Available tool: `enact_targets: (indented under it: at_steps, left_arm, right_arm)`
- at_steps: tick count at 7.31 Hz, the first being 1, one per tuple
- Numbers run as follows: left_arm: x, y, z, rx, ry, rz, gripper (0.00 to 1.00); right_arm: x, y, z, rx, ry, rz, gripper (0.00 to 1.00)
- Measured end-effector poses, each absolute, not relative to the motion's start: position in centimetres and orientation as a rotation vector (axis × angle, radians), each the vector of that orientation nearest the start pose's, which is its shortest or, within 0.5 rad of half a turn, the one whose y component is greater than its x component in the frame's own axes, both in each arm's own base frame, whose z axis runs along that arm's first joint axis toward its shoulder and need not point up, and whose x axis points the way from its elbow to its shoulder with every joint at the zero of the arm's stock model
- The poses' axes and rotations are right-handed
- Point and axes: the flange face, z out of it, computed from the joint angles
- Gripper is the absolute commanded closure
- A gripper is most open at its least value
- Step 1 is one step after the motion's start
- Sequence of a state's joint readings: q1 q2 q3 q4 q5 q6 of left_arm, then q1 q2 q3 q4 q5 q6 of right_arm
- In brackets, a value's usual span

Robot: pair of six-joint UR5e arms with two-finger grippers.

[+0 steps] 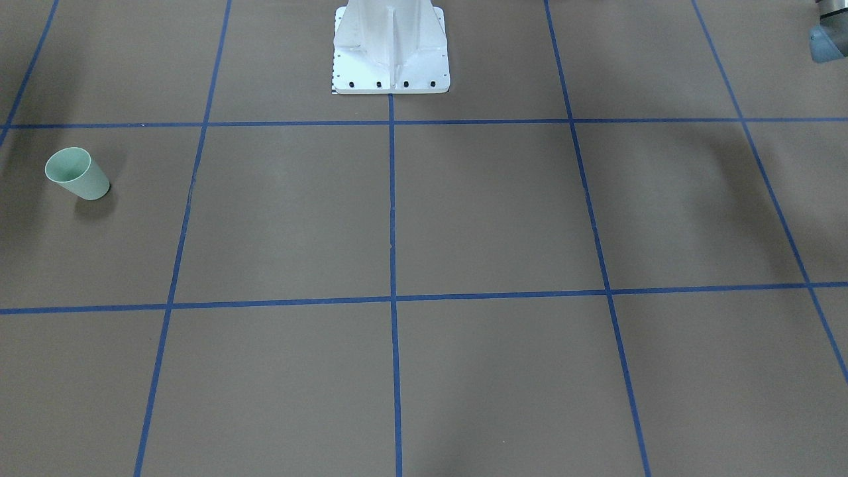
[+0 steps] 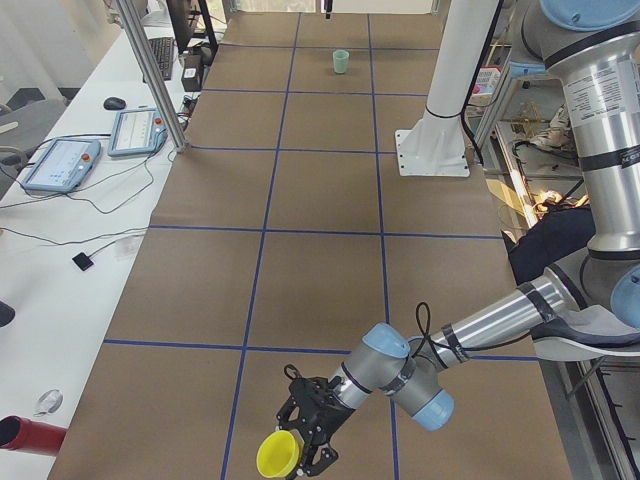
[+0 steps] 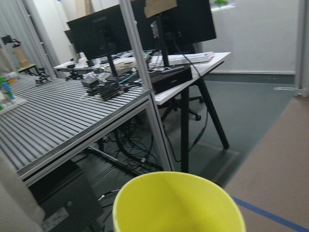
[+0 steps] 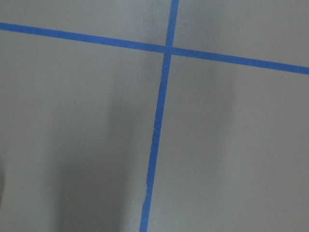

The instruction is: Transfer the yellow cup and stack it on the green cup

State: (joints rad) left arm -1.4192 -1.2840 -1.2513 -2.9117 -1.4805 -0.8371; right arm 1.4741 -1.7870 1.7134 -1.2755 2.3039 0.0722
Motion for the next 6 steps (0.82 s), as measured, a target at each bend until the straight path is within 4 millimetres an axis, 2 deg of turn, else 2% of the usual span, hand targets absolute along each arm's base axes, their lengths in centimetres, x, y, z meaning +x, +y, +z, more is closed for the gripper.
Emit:
enact_targets:
  at_steps: [2,4,5,6]
  left_arm:
    - [-10.9,-37.4,75.8,0.8,0.532,-0.44,0.68]
    - [-10.8,-39.0,70.8,0.941,0.738,-0.198,0.7]
    - [-10.1,-41.1,67.2,1.004,0.849,-0.061,0.74]
    - [-9.4,-43.3,62.5,1.065,0.946,0.088,0.74]
  right_arm:
    - [2.5,-42.8,64.5,0.175,-0.746,-0.113,0.0]
    - [2.5,-43.7,63.4,0.197,-0.744,-0.116,0.0]
    - [2.4,-44.2,62.9,0.207,-0.744,-0.116,0.0]
    - [2.4,-44.7,62.4,0.217,-0.745,-0.118,0.0]
